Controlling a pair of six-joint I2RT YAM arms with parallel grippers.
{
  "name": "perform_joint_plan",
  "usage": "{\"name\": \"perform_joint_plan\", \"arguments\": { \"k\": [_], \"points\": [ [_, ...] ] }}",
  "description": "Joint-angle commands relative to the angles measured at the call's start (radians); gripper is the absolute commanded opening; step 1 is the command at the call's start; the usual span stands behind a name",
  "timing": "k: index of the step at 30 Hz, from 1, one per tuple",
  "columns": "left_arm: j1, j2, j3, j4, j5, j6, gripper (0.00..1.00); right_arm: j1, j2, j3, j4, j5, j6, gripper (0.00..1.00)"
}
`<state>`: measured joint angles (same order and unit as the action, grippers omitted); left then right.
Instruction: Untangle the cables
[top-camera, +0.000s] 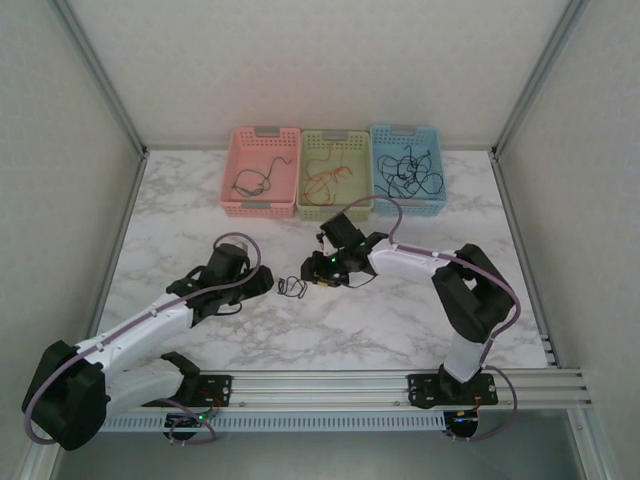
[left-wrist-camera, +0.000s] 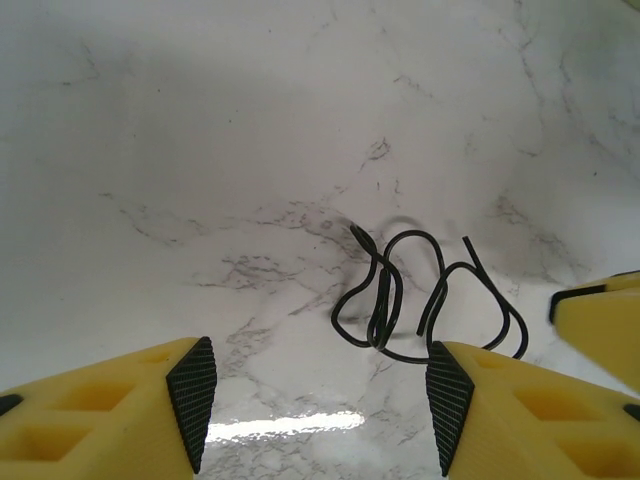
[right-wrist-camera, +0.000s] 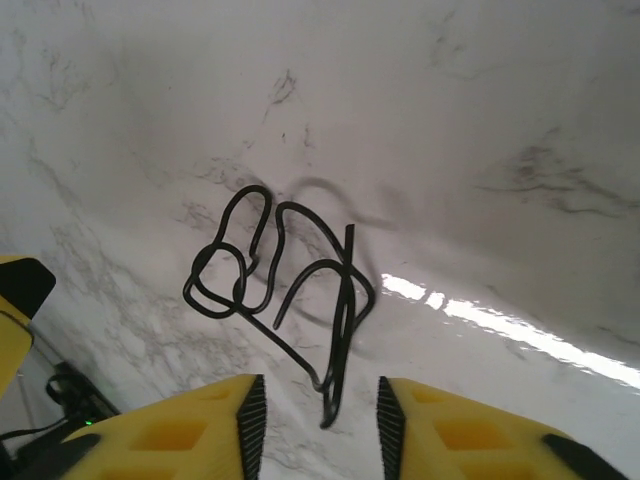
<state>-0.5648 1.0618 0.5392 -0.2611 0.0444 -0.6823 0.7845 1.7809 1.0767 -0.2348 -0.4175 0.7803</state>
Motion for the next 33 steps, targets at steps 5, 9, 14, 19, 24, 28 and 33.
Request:
{"name": "perform_joint_plan", "arguments": {
  "k": [5, 9, 14, 19, 24, 28, 33],
  "points": [
    [0.025, -0.011, -0.014, 0.016, 0.025, -0.010, 0.60, 0.022, 0.065, 0.017, 0.018, -0.049, 0.023, 0.22],
    [0.026, -0.001, -0.013, 0.021, 0.035, -0.007, 0.60, 0.023, 0.085, 0.023, 0.010, -0.058, 0.021, 0.17],
    [0.028, 0.012, -0.014, 0.054, 0.081, -0.004, 0.59, 0.023, 0.048, 0.023, 0.004, -0.046, -0.005, 0.04],
    [0.027, 0.021, 0.000, 0.119, 0.200, 0.009, 0.58, 0.023, -0.020, 0.019, -0.003, -0.040, -0.137, 0.00],
    [0.028, 0.000, 0.090, 0.063, 0.331, 0.075, 0.55, 0.023, -0.106, -0.004, -0.025, -0.039, -0.283, 0.00],
    [0.028, -0.020, 0.153, 0.055, 0.442, 0.090, 0.48, 0.022, -0.171, -0.017, -0.032, -0.078, -0.327, 0.00],
    [0.027, -0.021, 0.195, 0.036, 0.518, 0.106, 0.41, 0.022, -0.234, -0.030, -0.031, -0.101, -0.342, 0.00]
  ]
}}
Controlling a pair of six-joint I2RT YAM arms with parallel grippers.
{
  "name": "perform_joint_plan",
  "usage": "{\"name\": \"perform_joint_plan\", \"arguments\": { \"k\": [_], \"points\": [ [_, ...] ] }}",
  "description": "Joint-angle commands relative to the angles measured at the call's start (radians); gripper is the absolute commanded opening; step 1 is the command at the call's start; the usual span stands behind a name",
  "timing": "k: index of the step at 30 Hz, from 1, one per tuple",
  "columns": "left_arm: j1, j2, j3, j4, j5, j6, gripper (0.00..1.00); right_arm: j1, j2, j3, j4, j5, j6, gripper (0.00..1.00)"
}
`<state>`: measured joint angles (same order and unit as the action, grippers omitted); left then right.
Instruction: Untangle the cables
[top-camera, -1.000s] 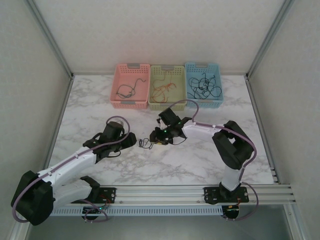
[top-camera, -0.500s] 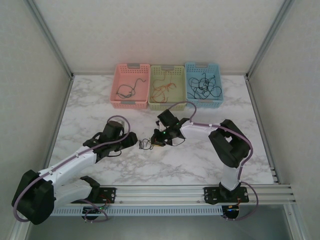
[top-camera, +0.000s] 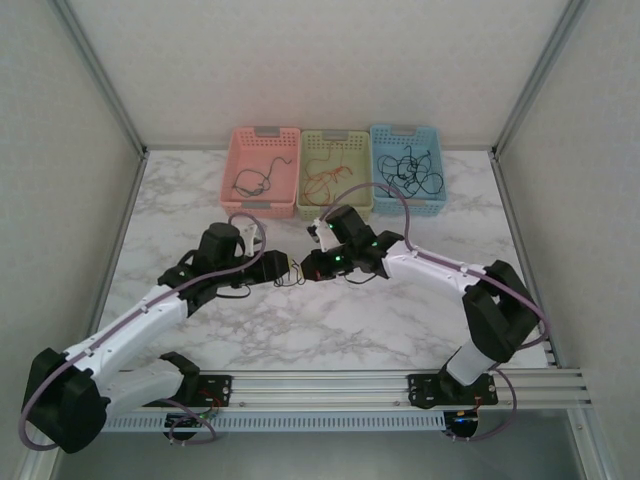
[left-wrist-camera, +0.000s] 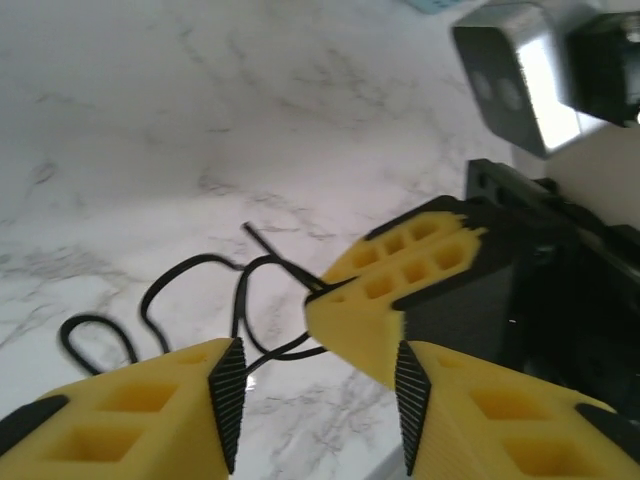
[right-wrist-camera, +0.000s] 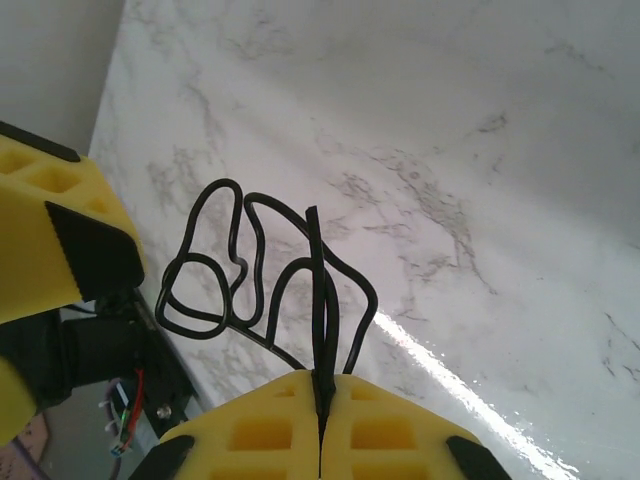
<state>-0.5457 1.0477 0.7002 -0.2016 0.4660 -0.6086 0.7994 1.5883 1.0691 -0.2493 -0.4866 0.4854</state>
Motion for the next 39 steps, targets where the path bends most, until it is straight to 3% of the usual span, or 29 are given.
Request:
{"name": "perform_joint_plan", "arguments": {
  "k": [1, 6, 15, 39],
  "points": [
    [0.007, -0.009, 0.040, -0.039, 0.096, 0.038, 0.38, 0.007, -0.050, -0.024, -0.019, -0.035, -0.051, 0.00],
    [0.007, -0.034, 0.063, -0.080, 0.083, 0.055, 0.32, 0.007, -0.084, -0.028, -0.025, -0.047, -0.066, 0.00],
    [0.001, 0.034, 0.043, -0.090, 0.066, 0.063, 0.33, 0.007, -0.103, -0.034, 0.001, -0.059, -0.043, 0.00],
    [-0.025, 0.114, -0.090, 0.242, 0.174, -0.095, 0.31, -0.047, -0.134, -0.091, 0.226, -0.185, 0.166, 0.00]
  ]
}}
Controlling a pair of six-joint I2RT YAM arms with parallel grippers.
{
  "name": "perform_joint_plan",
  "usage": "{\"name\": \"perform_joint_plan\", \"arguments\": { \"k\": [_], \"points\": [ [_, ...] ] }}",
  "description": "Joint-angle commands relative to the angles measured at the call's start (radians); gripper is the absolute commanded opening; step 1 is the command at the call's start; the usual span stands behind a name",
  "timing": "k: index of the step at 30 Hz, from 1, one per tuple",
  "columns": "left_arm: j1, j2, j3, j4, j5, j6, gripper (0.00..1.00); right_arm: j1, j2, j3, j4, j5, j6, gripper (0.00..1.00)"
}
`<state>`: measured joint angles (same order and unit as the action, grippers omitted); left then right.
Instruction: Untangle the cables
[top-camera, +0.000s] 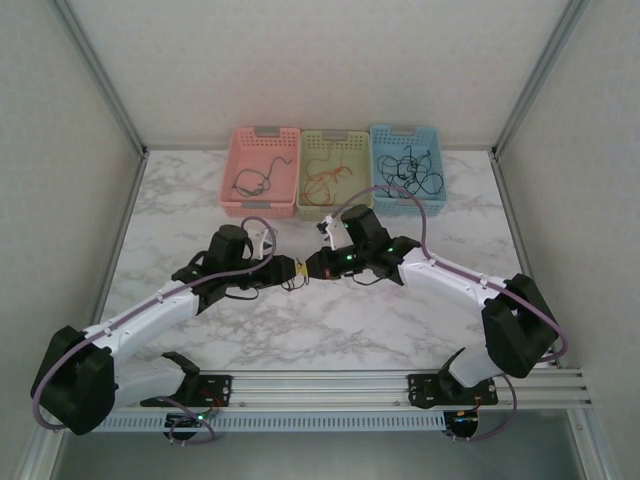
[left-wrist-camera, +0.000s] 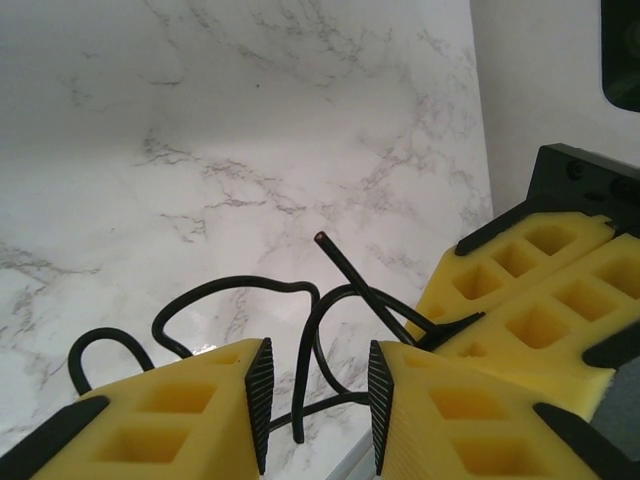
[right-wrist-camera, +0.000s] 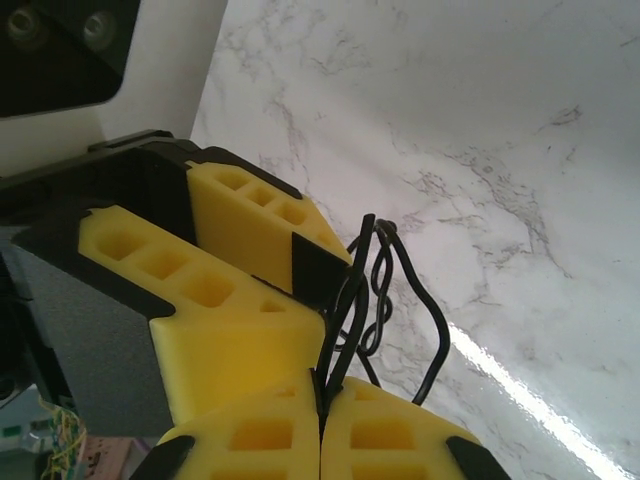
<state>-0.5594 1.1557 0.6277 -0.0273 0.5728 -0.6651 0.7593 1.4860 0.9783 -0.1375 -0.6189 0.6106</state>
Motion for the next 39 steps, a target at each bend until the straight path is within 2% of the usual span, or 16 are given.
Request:
{"name": "perform_joint_plan", "arguments": {
  "k": [1, 5, 10, 13, 18, 19, 22, 27, 30, 33, 36, 39],
  "points": [
    [-0.011, 0.003, -0.016, 0.067, 0.069, -0.037, 0.30, -0.008, -0.030, -0.005, 0.126, -0.058, 0.049, 0.00],
    [-0.011, -0.001, -0.016, 0.070, 0.081, -0.040, 0.25, -0.008, -0.026, -0.012, 0.151, -0.071, 0.069, 0.00],
    [-0.010, -0.015, -0.002, 0.045, 0.072, -0.029, 0.11, -0.008, -0.033, -0.012, 0.144, -0.067, 0.068, 0.00],
    [-0.010, -0.039, 0.022, -0.009, 0.052, -0.004, 0.00, -0.041, -0.048, -0.022, 0.138, -0.060, 0.063, 0.00],
    [-0.010, -0.087, 0.093, -0.169, -0.014, 0.085, 0.00, -0.065, -0.103, -0.051, 0.106, -0.038, 0.043, 0.00],
    [-0.010, -0.094, 0.111, -0.200, -0.025, 0.111, 0.00, -0.069, -0.115, -0.052, 0.089, -0.030, 0.030, 0.06],
    [-0.010, -0.098, 0.170, -0.284, -0.051, 0.187, 0.00, -0.083, -0.163, -0.048, 0.028, -0.024, -0.026, 0.42],
    [-0.010, -0.062, 0.277, -0.410, -0.070, 0.289, 0.00, -0.121, -0.233, 0.011, -0.043, -0.089, -0.085, 0.61],
    [-0.015, -0.056, 0.316, -0.430, -0.019, 0.333, 0.00, -0.139, -0.222, 0.084, -0.105, -0.066, -0.112, 0.66],
    [-0.050, -0.073, 0.339, -0.431, 0.030, 0.402, 0.00, -0.143, -0.138, 0.195, -0.171, -0.123, -0.111, 0.63],
    [-0.098, -0.081, 0.372, -0.482, -0.010, 0.513, 0.00, -0.140, -0.095, 0.236, -0.135, -0.200, -0.059, 0.59],
    [-0.126, -0.069, 0.402, -0.520, -0.121, 0.633, 0.00, -0.124, -0.087, 0.259, -0.142, -0.205, -0.063, 0.59]
  ]
}}
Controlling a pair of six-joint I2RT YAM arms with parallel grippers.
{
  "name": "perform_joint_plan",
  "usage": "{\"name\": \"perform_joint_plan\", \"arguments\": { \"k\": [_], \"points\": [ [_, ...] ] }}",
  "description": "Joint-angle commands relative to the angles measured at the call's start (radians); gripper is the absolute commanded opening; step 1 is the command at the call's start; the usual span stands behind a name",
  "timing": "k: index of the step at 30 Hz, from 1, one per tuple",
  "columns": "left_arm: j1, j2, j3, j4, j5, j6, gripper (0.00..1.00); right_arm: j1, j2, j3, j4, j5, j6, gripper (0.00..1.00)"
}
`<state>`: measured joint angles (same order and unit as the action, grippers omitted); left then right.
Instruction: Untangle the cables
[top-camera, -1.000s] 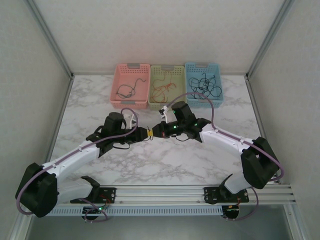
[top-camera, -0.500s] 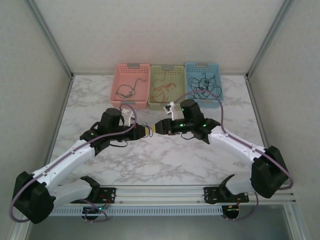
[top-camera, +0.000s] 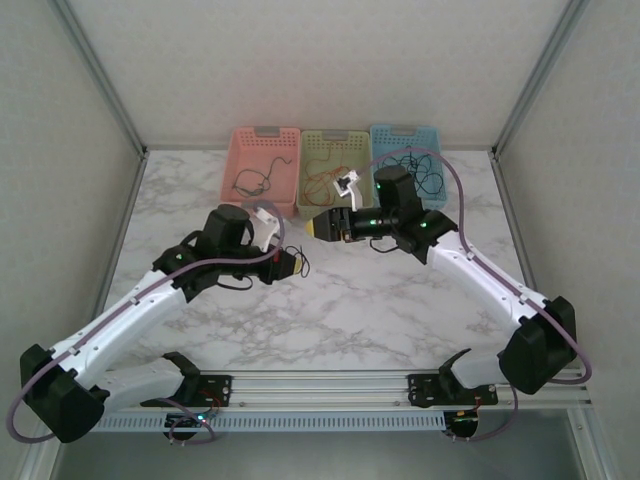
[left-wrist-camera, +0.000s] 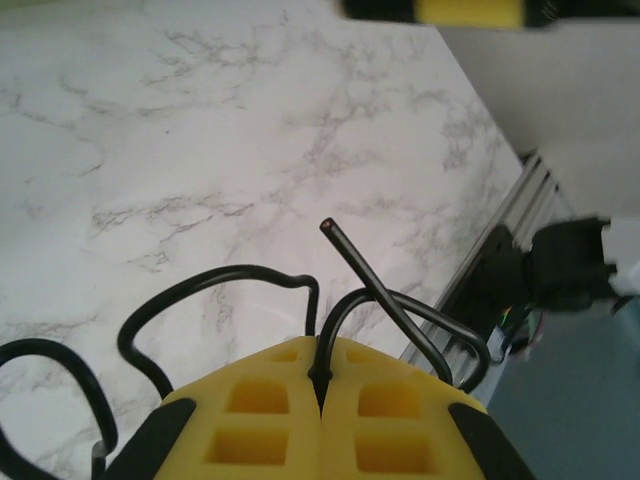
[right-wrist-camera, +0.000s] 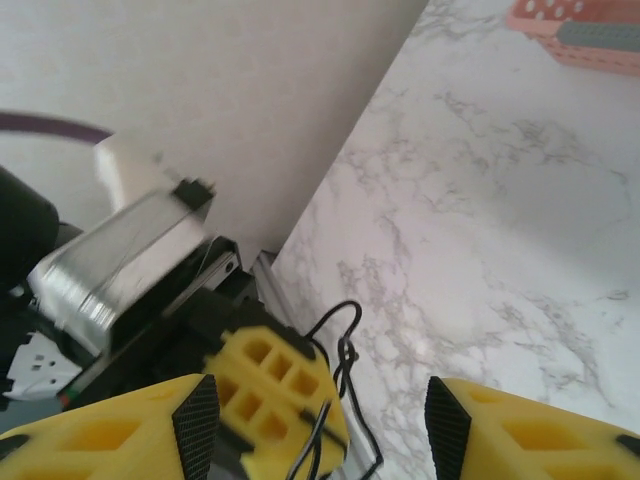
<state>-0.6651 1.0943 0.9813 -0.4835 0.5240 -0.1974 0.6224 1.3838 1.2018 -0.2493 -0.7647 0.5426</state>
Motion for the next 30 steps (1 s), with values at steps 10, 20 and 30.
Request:
{"name": "perform_joint_plan", "arguments": {
  "k": [10, 20, 30],
  "points": [
    [-0.024, 0.047, 0.109, -0.058, -0.135, 0.263, 0.00, 0.043, 0.016, 0.011, -0.070, -0.050, -0.021, 0.56],
    [-0.027, 0.050, 0.102, -0.053, -0.128, 0.265, 0.00, 0.063, 0.055, 0.022, -0.032, -0.067, 0.004, 0.39],
    [-0.028, 0.052, 0.102, -0.060, -0.121, 0.263, 0.00, 0.070, 0.064, 0.018, -0.027, -0.059, 0.006, 0.21]
  ]
}}
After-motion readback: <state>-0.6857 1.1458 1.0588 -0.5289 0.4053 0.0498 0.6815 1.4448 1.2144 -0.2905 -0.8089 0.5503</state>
